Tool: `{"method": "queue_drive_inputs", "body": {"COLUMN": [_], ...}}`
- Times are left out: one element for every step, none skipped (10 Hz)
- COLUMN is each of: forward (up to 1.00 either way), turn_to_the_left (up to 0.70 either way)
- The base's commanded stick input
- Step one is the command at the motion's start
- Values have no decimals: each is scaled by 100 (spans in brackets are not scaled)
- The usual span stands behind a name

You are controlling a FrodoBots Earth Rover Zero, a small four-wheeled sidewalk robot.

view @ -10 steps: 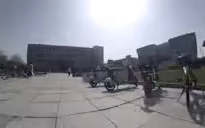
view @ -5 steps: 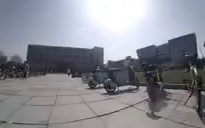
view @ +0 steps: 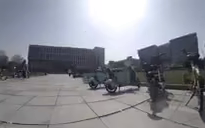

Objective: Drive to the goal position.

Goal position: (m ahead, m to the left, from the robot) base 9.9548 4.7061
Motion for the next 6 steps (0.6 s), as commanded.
{"method": "queue_drive_inputs", "body": {"forward": [1, 0, 0, 0, 0, 0], "turn_to_the_left": [85, 100, 100, 100, 100, 100]}}
